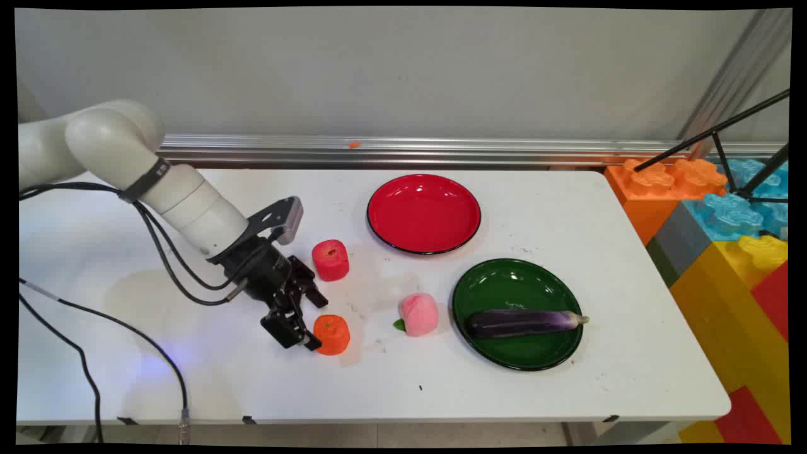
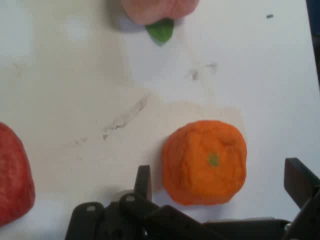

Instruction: Pick up the eggplant from the green plate

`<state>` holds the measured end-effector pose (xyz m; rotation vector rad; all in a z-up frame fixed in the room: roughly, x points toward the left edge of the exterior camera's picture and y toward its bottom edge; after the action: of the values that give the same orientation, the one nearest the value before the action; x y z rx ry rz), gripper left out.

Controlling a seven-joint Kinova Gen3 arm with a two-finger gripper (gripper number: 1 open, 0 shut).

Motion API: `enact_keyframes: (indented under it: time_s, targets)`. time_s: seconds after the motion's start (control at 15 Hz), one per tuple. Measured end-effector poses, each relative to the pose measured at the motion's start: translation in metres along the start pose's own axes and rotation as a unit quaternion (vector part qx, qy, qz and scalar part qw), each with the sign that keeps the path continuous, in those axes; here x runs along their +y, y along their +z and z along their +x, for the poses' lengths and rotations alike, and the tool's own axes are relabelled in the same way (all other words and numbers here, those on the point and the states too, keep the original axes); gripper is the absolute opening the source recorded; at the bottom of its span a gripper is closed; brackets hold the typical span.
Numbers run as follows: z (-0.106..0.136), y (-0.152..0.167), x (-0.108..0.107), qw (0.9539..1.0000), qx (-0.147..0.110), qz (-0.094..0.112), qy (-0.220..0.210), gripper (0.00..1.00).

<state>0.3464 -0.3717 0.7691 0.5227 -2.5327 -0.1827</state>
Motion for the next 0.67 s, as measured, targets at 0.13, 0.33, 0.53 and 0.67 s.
enact_keyframes:
  time_s: [0.13,0.33,0.53,0.67]
  targets:
    - [0.005,-0.003,-0.001,1.0000,0.002,0.004,-0.003,1.00]
    - [0.016,-0.009,0.001,0.9999,0.005,0.010,-0.010,1.00]
    - [0.033,-0.019,0.005,0.9997,0.006,0.017,-0.017,1.00]
    - [0.044,-0.026,0.007,0.9996,0.007,0.022,-0.019,1.00]
